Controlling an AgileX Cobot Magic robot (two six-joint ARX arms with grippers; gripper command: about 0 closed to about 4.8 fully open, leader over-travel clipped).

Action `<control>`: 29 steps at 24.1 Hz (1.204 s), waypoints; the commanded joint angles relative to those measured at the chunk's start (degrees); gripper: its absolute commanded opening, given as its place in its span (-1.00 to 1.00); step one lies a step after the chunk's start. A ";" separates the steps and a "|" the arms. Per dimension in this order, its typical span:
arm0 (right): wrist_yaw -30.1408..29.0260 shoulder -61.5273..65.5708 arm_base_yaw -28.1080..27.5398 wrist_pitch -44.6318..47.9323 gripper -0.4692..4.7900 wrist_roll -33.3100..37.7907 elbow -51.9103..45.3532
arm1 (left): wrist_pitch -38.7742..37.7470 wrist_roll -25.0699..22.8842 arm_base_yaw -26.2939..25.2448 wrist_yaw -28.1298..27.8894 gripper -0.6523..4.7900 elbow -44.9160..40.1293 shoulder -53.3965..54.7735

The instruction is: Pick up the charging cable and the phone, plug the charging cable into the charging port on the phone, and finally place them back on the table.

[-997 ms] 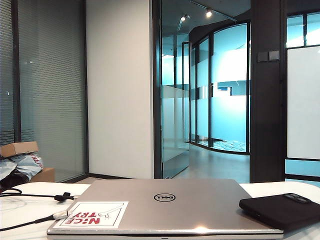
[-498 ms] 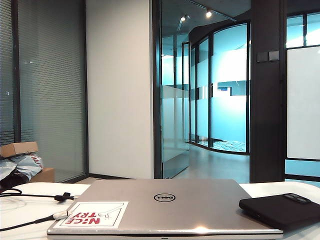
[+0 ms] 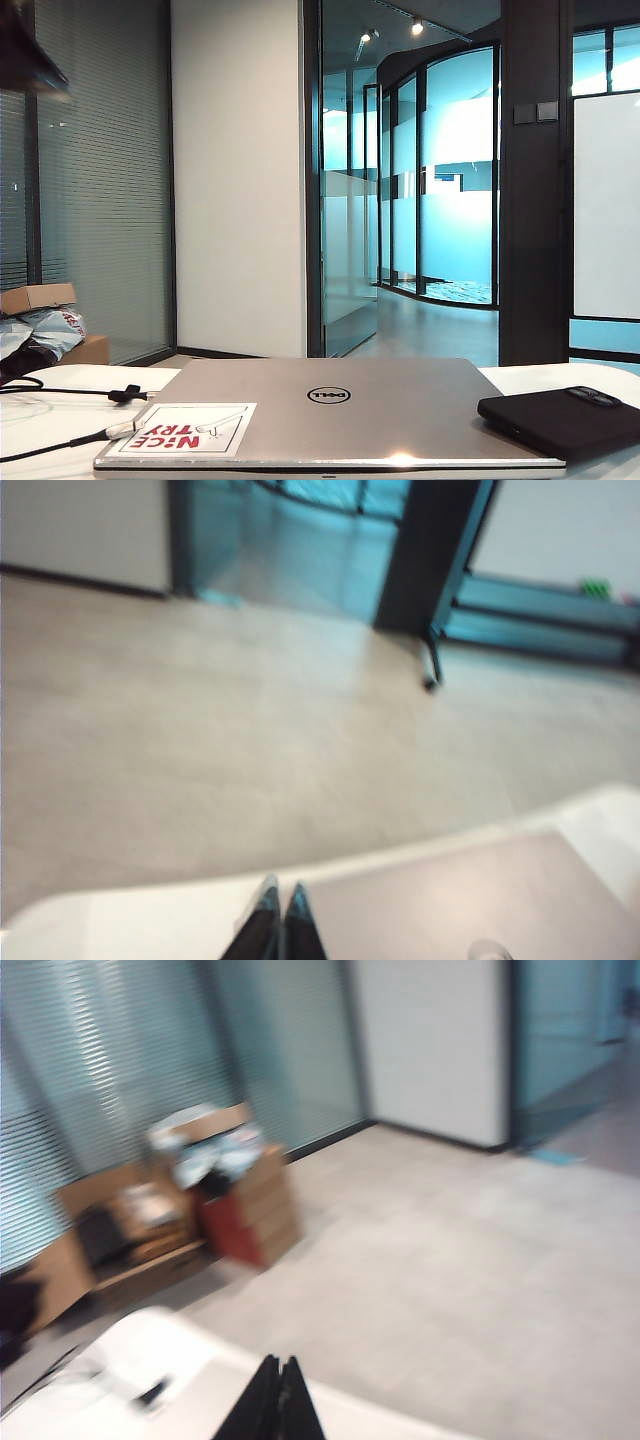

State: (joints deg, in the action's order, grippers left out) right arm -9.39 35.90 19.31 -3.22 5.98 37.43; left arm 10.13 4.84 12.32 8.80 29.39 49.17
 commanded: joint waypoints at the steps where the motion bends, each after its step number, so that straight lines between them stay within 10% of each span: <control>1: 1.86 -0.17 5.77 -3.21 -0.83 -0.20 0.37 | 0.55 -3.54 3.19 0.22 -0.78 0.26 3.10; 13: 9.88 -0.39 28.48 -11.56 -0.83 -4.55 0.35 | -11.45 -22.97 6.49 0.24 -0.76 0.13 11.78; 18: 9.62 -0.44 28.44 -12.98 -0.83 -4.55 0.35 | -14.73 -34.53 6.49 0.24 0.46 -0.17 14.51; 29: 6.67 -0.44 28.44 -19.76 -0.83 -6.25 0.35 | -15.61 -48.06 6.47 0.26 0.72 -0.22 23.26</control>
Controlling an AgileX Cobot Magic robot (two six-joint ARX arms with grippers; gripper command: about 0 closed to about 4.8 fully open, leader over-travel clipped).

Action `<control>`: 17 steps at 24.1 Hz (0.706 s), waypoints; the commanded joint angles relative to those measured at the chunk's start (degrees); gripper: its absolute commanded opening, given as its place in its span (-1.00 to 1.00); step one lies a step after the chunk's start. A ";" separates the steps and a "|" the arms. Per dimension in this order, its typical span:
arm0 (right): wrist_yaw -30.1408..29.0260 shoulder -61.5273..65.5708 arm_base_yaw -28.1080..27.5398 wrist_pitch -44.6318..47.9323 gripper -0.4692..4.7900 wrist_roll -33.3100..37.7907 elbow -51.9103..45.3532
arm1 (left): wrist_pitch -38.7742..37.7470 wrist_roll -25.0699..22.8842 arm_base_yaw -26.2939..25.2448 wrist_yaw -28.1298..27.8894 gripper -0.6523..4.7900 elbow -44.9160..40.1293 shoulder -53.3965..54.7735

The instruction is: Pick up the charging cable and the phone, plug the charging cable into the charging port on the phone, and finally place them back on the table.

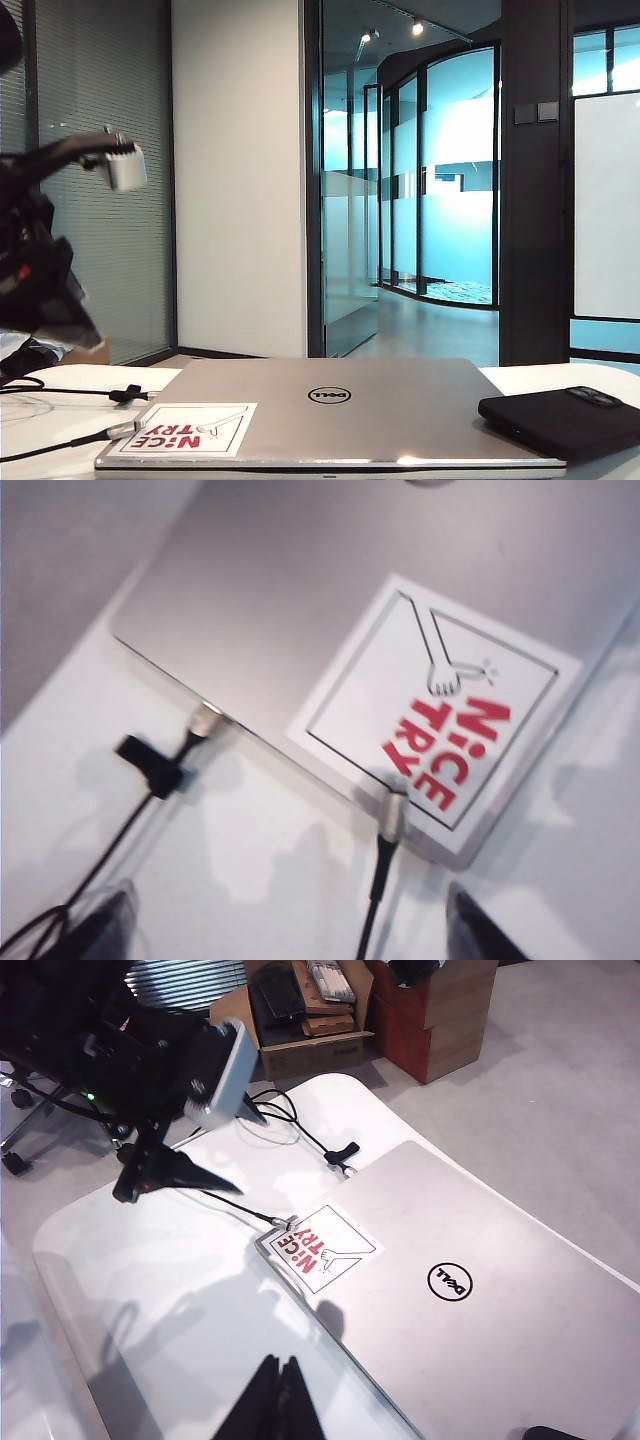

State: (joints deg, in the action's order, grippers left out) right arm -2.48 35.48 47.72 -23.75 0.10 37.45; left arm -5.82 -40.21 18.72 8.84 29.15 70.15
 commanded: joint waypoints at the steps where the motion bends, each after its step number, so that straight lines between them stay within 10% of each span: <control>1: -0.26 -0.02 0.02 0.77 -0.83 -0.37 0.33 | 0.35 -3.91 0.07 0.22 0.72 0.02 3.21; 17: -0.26 -0.92 0.02 0.83 -0.83 -0.35 0.33 | 9.55 -7.85 0.02 0.20 0.72 0.04 16.26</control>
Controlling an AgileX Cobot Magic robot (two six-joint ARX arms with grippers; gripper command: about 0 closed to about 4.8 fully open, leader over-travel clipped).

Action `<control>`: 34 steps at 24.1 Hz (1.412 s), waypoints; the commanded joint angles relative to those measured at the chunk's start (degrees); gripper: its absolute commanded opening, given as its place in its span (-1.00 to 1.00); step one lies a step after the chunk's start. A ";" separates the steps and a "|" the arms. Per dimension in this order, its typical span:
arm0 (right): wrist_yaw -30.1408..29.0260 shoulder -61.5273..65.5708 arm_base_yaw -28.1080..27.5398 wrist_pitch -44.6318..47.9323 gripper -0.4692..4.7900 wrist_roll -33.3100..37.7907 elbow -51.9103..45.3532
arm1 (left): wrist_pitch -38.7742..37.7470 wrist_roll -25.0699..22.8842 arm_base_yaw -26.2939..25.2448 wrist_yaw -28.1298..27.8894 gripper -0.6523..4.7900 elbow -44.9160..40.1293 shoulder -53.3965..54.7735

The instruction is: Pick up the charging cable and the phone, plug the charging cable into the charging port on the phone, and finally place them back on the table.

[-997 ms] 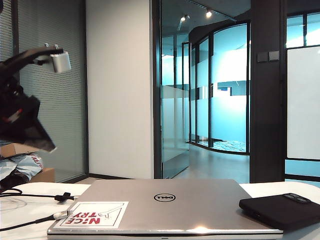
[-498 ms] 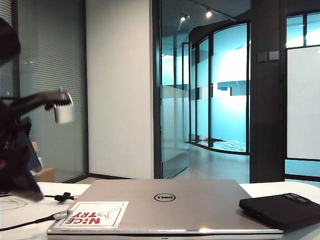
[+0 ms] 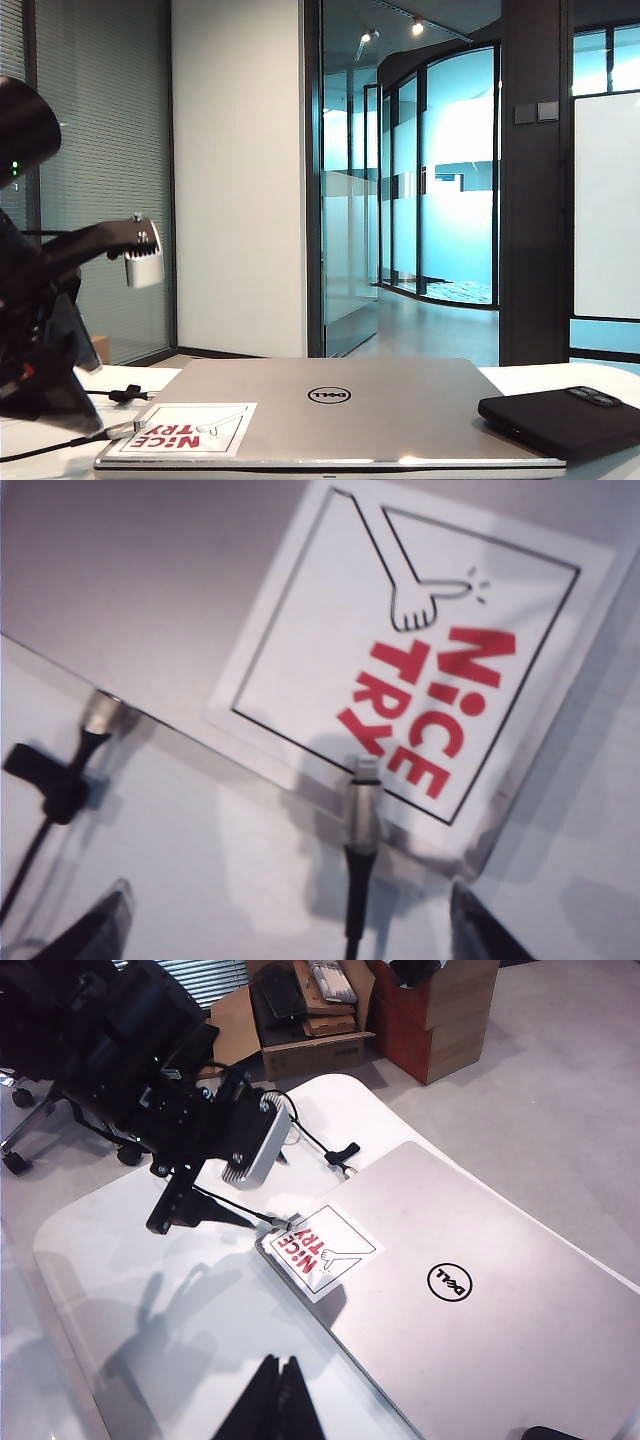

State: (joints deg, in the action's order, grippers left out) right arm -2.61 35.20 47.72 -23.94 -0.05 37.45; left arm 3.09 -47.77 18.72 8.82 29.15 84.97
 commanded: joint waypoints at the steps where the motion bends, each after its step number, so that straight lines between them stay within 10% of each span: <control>1: -0.11 -0.96 0.00 1.05 -0.83 -0.20 0.33 | 0.92 -0.28 -0.07 0.22 0.72 0.04 2.29; 34: -0.11 -1.55 -0.02 1.09 -0.83 -0.20 0.33 | 4.59 -0.44 -0.39 0.07 0.69 0.09 8.02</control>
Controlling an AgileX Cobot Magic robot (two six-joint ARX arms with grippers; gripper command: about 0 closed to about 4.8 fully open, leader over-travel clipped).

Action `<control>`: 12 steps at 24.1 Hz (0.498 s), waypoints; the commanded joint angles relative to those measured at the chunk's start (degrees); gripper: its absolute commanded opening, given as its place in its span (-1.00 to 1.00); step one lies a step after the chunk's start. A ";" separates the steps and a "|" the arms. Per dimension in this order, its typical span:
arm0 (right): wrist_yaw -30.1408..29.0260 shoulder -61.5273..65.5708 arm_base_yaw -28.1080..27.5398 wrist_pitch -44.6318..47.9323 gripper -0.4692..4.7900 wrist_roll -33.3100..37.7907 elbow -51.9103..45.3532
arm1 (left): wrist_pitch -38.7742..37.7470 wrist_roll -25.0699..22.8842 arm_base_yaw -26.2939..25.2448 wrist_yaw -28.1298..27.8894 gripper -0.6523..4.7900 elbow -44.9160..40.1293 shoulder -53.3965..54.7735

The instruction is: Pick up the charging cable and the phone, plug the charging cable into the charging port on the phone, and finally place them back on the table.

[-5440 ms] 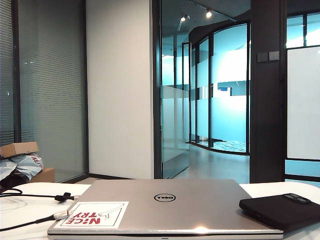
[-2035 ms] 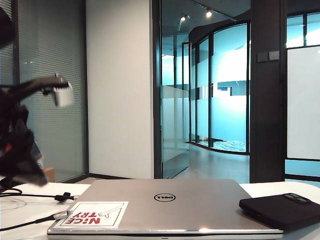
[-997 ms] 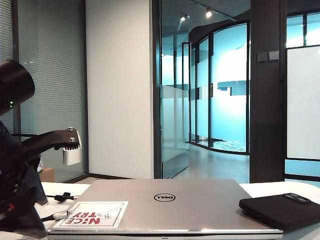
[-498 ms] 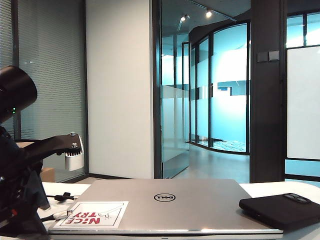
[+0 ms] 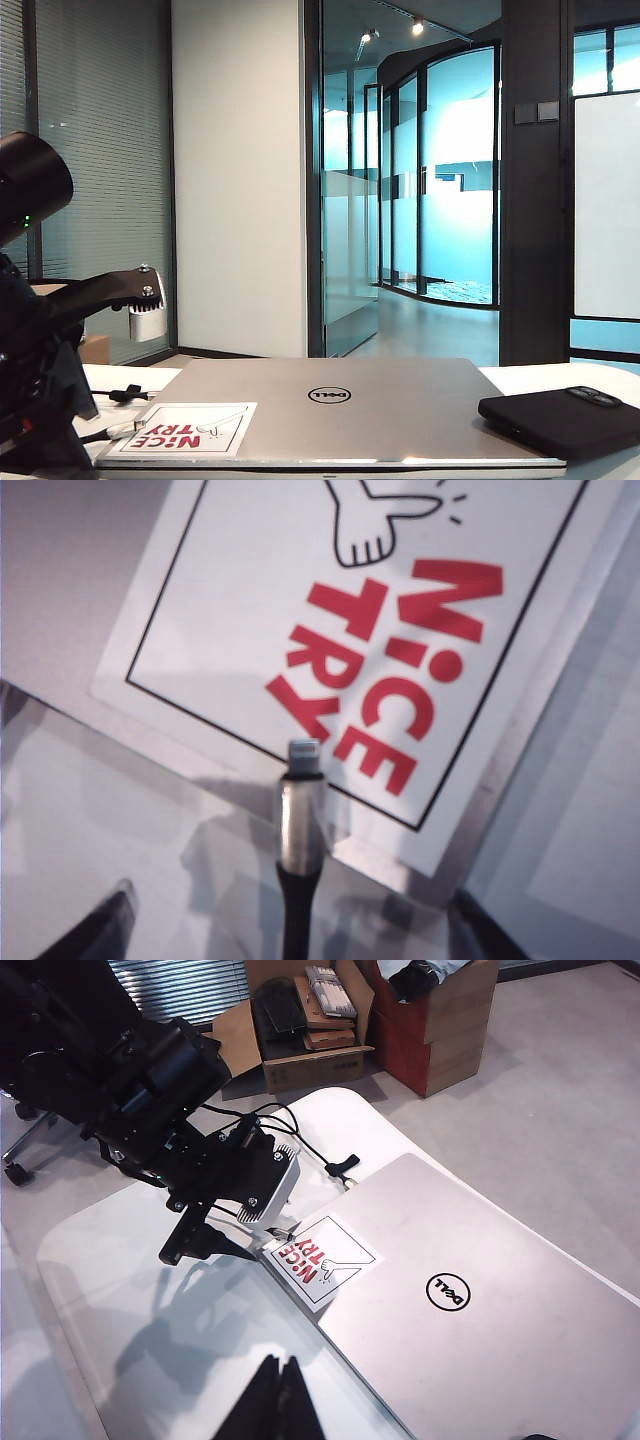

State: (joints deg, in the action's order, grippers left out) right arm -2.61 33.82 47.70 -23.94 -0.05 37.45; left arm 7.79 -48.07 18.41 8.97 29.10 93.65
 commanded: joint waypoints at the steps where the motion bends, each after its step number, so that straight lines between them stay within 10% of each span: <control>1: -0.11 -0.17 0.00 1.09 -0.83 -0.20 0.33 | -0.46 -0.13 -0.09 -0.09 0.69 0.13 -0.85; 12: -0.13 -0.17 0.00 1.07 -0.83 -0.20 0.33 | 2.25 -0.17 -0.11 -0.02 0.69 0.17 -2.93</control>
State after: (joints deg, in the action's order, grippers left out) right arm -2.61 33.82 47.68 -23.94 -0.05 37.45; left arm 6.33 -48.25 18.31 8.67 29.10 90.89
